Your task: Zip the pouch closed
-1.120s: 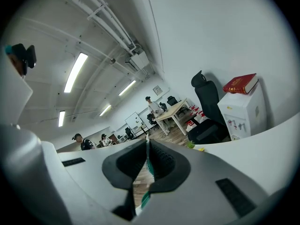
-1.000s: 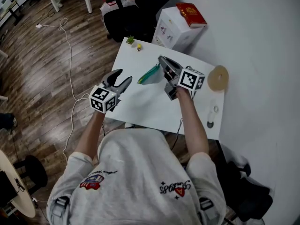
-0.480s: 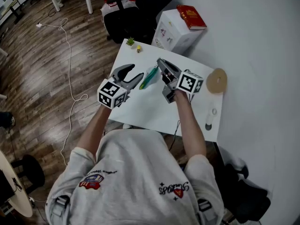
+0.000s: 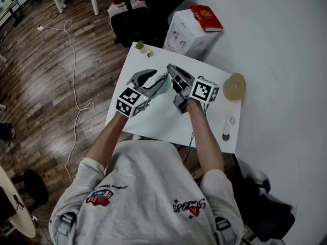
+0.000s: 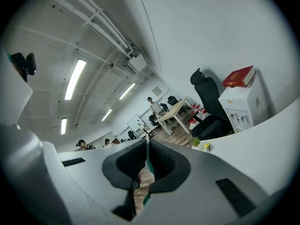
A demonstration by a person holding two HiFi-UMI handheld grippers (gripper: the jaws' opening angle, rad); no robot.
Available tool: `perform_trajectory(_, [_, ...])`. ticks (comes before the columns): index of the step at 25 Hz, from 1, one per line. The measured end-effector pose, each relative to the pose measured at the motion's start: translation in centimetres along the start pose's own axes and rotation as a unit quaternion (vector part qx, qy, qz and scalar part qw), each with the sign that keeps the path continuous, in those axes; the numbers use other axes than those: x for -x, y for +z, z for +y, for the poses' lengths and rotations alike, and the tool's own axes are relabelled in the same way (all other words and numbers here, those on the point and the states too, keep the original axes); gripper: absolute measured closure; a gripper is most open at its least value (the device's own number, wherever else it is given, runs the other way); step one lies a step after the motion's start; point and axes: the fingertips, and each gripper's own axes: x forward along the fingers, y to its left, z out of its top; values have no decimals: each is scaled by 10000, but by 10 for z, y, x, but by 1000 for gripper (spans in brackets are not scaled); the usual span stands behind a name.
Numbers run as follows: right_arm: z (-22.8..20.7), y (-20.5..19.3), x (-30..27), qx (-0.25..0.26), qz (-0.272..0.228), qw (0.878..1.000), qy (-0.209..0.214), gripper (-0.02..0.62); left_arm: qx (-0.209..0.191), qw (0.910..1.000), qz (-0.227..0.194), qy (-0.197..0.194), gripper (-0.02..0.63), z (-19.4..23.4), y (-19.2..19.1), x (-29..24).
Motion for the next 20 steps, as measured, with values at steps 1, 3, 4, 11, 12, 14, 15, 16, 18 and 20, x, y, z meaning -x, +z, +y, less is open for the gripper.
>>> perform_trajectory(1, [2, -1, 0, -3, -9, 10000, -1, 574, -10, 10000, 26, -10, 438, -2, -1, -1])
perform_trajectory(3, [4, -2, -1, -8, -39, 10000, -1, 574, -71, 9999, 80, 21, 448, -3, -2, -4])
perform_trajectory(4, [4, -2, -2, -6, -49, 10000, -6, 574, -128, 9998, 113, 61, 460, -3, -4, -6])
perform_trajectory(11, [8, -6, -8, -9, -40, 9999, 94, 574, -162, 9996, 151, 157, 502, -2, -7, -12])
perform_trajectory(12, [7, -7, -8, -10, -30, 10000, 30, 574, -162, 9996, 160, 163, 503, -1, -7, -13])
perform_trajectory(14, [6, -9, -9, -26, -19, 10000, -17, 574, -167, 9995, 199, 201, 518, 0, -8, -15])
perform_trajectory(15, [6, -10, -8, -30, -6, 10000, -23, 574, -157, 9994, 213, 221, 529, -1, -9, -15])
perform_trajectory(16, [5, -11, -7, -20, 10, 10000, -33, 574, -140, 9994, 216, 232, 534, -2, -9, -16])
perform_trajectory(18, [3, -12, -6, 20, 30, 10000, -63, 574, -119, 9994, 228, 243, 539, -2, -11, -18])
perform_trajectory(20, [1, -14, -6, 22, 47, 9999, -94, 572, -131, 9992, 280, 249, 547, -2, -14, -18])
